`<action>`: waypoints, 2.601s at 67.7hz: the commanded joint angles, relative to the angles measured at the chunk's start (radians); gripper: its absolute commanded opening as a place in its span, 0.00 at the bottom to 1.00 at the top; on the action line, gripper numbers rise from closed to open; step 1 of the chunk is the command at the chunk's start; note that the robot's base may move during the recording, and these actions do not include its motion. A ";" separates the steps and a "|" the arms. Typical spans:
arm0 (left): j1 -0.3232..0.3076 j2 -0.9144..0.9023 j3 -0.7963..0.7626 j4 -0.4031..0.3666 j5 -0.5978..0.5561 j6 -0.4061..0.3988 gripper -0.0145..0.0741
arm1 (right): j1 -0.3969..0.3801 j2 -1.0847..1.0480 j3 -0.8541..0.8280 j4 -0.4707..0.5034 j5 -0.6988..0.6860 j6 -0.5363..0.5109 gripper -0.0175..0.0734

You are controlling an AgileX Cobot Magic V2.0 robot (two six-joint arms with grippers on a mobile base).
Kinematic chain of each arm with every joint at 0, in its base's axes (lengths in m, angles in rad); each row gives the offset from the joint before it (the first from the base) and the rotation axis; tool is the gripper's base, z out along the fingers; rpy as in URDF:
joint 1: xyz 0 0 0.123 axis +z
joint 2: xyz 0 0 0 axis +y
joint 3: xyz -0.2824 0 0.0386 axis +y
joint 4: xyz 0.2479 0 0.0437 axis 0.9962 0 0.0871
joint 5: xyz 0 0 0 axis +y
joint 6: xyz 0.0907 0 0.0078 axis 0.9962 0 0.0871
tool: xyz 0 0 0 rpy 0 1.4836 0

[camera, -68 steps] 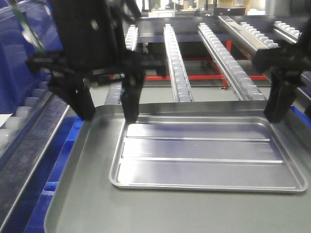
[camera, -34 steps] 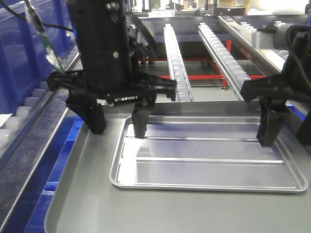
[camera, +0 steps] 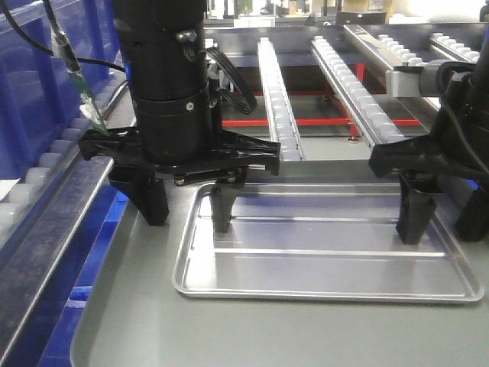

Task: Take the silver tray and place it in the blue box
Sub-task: 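Lower both grippers onto opposite short edges of the silver tray, then close both grippers on the silver tray's edges, then lift the silver tray with both grippers and pull it toward the robot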

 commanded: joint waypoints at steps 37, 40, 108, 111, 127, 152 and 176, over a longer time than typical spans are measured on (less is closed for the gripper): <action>-0.006 -0.030 -0.027 0.004 -0.003 -0.013 0.05 | -0.003 -0.028 -0.027 -0.010 -0.032 -0.002 0.25; -0.006 -0.030 -0.027 0.002 -0.003 -0.022 0.06 | -0.003 -0.028 -0.027 -0.010 -0.031 -0.002 0.25; -0.007 -0.471 -0.053 0.107 0.368 -0.032 0.05 | 0.239 -0.258 -0.326 -0.195 0.379 0.237 0.26; -0.012 -0.483 -0.053 0.105 0.385 -0.030 0.05 | 0.262 -0.264 -0.331 -0.195 0.379 0.247 0.26; -0.084 -0.503 -0.053 0.155 0.443 -0.030 0.05 | 0.314 -0.289 -0.367 -0.197 0.406 0.259 0.26; -0.092 -0.485 -0.051 0.160 0.436 -0.036 0.05 | 0.314 -0.309 -0.375 -0.264 0.490 0.259 0.26; -0.092 -0.453 -0.051 0.146 0.435 -0.036 0.05 | 0.314 -0.353 -0.375 -0.303 0.479 0.275 0.26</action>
